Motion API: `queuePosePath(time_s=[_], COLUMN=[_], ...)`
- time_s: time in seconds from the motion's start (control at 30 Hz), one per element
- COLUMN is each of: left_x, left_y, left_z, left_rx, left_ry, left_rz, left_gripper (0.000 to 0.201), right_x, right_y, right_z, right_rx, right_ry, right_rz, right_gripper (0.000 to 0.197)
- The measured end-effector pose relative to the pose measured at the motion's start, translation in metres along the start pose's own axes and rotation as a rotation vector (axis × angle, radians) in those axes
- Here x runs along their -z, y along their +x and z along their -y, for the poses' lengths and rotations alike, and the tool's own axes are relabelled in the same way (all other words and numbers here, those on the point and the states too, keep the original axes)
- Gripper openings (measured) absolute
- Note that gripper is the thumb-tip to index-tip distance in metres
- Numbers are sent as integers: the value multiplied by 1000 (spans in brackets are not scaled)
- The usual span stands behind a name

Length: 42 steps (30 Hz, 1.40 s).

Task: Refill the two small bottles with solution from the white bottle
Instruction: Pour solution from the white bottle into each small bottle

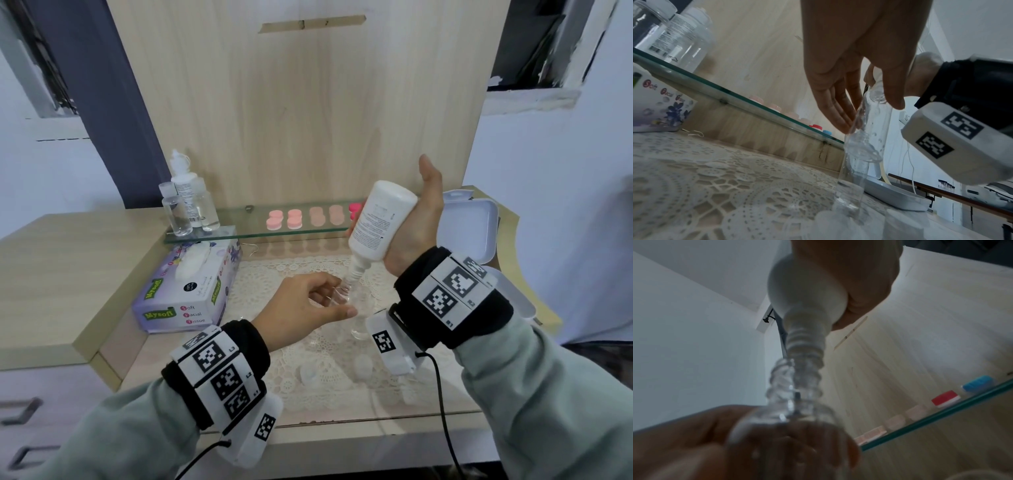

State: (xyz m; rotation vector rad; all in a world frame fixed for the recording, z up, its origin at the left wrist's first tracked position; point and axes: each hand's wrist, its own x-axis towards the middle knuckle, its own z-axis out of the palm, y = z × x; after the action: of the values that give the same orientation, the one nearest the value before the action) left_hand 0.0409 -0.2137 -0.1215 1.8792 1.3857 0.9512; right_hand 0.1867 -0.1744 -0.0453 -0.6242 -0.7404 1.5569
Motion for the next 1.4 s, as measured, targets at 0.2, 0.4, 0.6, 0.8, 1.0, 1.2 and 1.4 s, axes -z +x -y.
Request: queuePosePath(time_s=[0.2, 0.4, 0.6, 0.8, 1.0, 1.2, 1.4], left_x=[0, 0, 1, 0, -1, -2, -4], left_y=[0, -1, -1, 0, -1, -1, -1], left_z=[0, 0, 1, 4, 1, -1, 1], left_rx=[-1, 0, -4, 1, 3, -9, -7], left_ry=[11, 13, 21, 37, 40, 34, 26], left_rz=[-4, -15, -11, -12, 3, 18, 15], left_gripper=[32, 33, 37, 47, 42, 38, 37], right_x=[-4, -8, -10, -7, -5, -2, 2], right_y=[0, -1, 0, 3, 3, 6, 8], right_z=[-1, -1, -1, -1, -1, -3, -3], right_rx=[-1, -8, -28, -42, -16, -1, -7], right_ry=[-84, -98, -79, -92, -109, -110, -96], right_rz=[-65, -70, -89, -64, 4, 7, 4], right_gripper=[57, 56, 46, 39, 34, 33, 34])
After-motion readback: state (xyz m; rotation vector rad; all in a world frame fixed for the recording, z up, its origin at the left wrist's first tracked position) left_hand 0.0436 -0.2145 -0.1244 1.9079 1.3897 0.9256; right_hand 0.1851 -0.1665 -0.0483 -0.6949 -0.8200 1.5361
